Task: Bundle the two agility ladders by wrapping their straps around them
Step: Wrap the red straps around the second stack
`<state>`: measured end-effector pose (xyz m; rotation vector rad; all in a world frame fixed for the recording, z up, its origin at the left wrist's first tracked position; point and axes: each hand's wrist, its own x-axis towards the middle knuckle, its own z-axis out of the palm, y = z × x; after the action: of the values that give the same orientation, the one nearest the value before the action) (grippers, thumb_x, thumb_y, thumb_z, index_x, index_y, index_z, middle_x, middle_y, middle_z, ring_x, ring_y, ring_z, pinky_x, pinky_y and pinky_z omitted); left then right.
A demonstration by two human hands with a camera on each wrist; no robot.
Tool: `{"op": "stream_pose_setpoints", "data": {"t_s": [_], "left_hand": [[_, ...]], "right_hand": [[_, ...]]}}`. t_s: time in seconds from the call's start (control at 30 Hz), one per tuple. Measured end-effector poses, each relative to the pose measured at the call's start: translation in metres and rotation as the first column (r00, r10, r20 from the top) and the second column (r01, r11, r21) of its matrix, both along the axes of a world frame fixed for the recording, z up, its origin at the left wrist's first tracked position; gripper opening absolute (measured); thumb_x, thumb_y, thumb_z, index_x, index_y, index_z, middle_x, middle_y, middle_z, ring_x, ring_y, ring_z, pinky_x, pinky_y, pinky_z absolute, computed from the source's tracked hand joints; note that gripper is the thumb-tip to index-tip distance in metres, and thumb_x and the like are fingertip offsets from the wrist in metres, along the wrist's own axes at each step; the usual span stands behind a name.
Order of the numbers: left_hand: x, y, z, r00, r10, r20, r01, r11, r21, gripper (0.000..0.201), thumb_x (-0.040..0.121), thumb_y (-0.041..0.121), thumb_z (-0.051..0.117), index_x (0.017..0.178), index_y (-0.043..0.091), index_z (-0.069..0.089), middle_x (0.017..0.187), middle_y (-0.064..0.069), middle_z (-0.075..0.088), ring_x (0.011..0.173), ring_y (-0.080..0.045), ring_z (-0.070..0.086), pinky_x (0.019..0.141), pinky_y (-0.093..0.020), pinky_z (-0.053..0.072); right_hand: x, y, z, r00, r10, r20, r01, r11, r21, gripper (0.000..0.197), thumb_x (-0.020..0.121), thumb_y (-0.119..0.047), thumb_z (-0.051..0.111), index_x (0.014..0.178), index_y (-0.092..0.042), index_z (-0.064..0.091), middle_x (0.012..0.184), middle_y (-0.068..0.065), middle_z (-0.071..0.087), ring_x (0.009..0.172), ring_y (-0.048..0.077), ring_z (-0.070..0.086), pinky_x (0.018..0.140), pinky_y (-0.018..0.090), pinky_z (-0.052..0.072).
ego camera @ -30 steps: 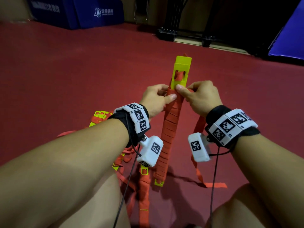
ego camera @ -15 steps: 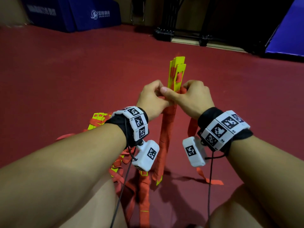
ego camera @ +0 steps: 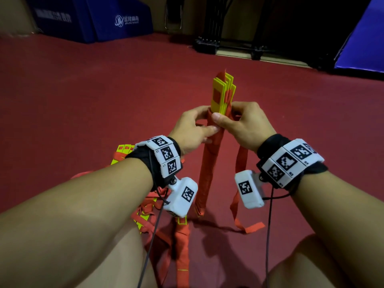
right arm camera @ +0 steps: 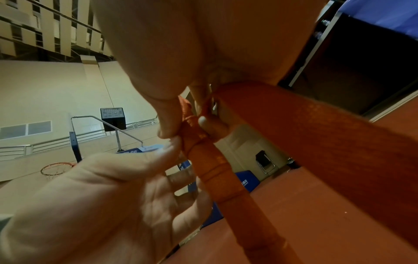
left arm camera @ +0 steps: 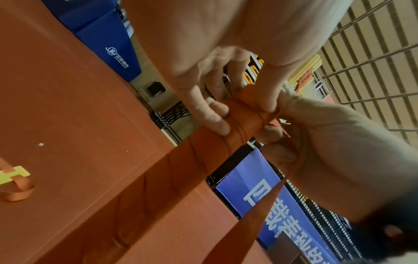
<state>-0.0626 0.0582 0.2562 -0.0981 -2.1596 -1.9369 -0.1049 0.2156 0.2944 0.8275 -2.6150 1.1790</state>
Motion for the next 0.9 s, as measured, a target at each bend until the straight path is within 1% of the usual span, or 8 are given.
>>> {"op": "stream_pose_setpoints", "data": {"t_s": [0.1,0.17,0.37,0.5,0.6,0.7,0.77,0.9], "left_hand": [[-0.001,-0.003,-0.002,0.997,0.064,-0.048,-0.068,0.994,-0.083,0.031,0.087,0.007,0.075,0.107,0.031,0.068,0.107,0.005,0.072,0.094,-0.014,0.069,0.09,-0.035,0.056],[-0.003,-0.005,-0.004,0.994,0.092,-0.065,-0.099,0.988,-0.121,0.031,0.085,0.01,0.079,0.108,0.028,0.068,0.101,0.007,0.072,0.095,-0.006,0.066,0.091,-0.03,0.051],[-0.001,-0.004,-0.006,0.998,0.041,-0.043,-0.046,0.989,-0.137,0.048,0.074,0.032,0.076,0.119,0.019,0.068,0.109,-0.001,0.074,0.105,-0.018,0.069,0.095,-0.038,0.056],[-0.002,-0.004,-0.009,1.0,-0.003,-0.022,0.001,0.994,-0.11,0.037,0.082,0.016,0.077,0.117,0.025,0.065,0.114,-0.001,0.073,0.11,-0.019,0.068,0.1,-0.046,0.055],[-0.001,-0.002,-0.007,0.997,0.04,-0.063,-0.047,0.992,-0.116,0.04,0.072,0.023,0.078,0.109,0.029,0.064,0.107,0.001,0.074,0.103,-0.017,0.071,0.097,-0.041,0.056],[-0.002,0.001,-0.006,0.992,0.089,-0.093,-0.097,0.992,-0.085,0.047,0.067,0.025,0.08,0.111,0.017,0.066,0.103,-0.006,0.076,0.098,-0.022,0.072,0.094,-0.046,0.058],[-0.003,0.002,-0.005,0.987,0.119,-0.109,-0.127,0.989,-0.072,0.05,0.064,0.028,0.082,0.11,0.013,0.067,0.101,-0.009,0.076,0.096,-0.027,0.073,0.091,-0.048,0.058],[-0.003,0.004,-0.003,0.97,0.201,-0.139,-0.211,0.976,-0.059,0.048,0.059,0.036,0.08,0.098,0.011,0.066,0.084,-0.004,0.074,0.074,-0.014,0.067,0.074,-0.036,0.056]], "right_hand": [[-0.002,-0.001,0.0,1.0,0.007,0.018,-0.007,1.0,-0.016,0.026,0.089,-0.047,0.07,0.088,-0.022,0.075,0.07,0.0,0.063,0.061,0.01,0.05,0.064,0.036,0.044],[-0.003,-0.001,0.0,0.999,0.018,0.043,-0.017,1.0,-0.022,0.024,0.089,-0.046,0.071,0.082,-0.023,0.073,0.067,-0.006,0.06,0.06,0.009,0.05,0.063,0.033,0.043],[-0.004,0.001,0.002,0.992,0.029,0.122,-0.033,0.999,0.029,0.039,0.087,-0.05,0.071,0.066,-0.018,0.061,0.053,-0.007,0.044,0.05,0.012,0.039,0.056,0.03,0.033],[-0.004,0.002,0.001,0.991,0.03,0.128,-0.032,0.999,0.011,0.056,0.081,-0.053,0.075,0.075,0.001,0.062,0.06,0.002,0.039,0.055,0.016,0.035,0.057,0.033,0.03],[-0.005,0.003,0.002,0.994,-0.04,0.1,0.04,0.999,0.006,0.056,0.076,-0.054,0.08,0.078,0.0,0.065,0.057,-0.004,0.04,0.051,0.011,0.033,0.053,0.028,0.029],[-0.003,0.003,0.003,0.996,-0.069,0.062,0.069,0.998,0.005,0.045,0.079,-0.051,0.079,0.078,-0.007,0.068,0.056,-0.008,0.045,0.044,0.005,0.038,0.047,0.022,0.028],[0.0,-0.001,0.002,0.995,-0.095,0.019,0.095,0.995,0.002,0.038,0.081,-0.049,0.077,0.084,-0.011,0.072,0.062,-0.007,0.055,0.053,0.002,0.047,0.05,0.02,0.031],[0.003,-0.011,-0.005,0.98,-0.187,-0.067,0.184,0.981,-0.055,0.034,0.084,-0.047,0.075,0.087,-0.013,0.076,0.085,0.004,0.069,0.091,0.027,0.065,0.07,0.026,0.037]]}}
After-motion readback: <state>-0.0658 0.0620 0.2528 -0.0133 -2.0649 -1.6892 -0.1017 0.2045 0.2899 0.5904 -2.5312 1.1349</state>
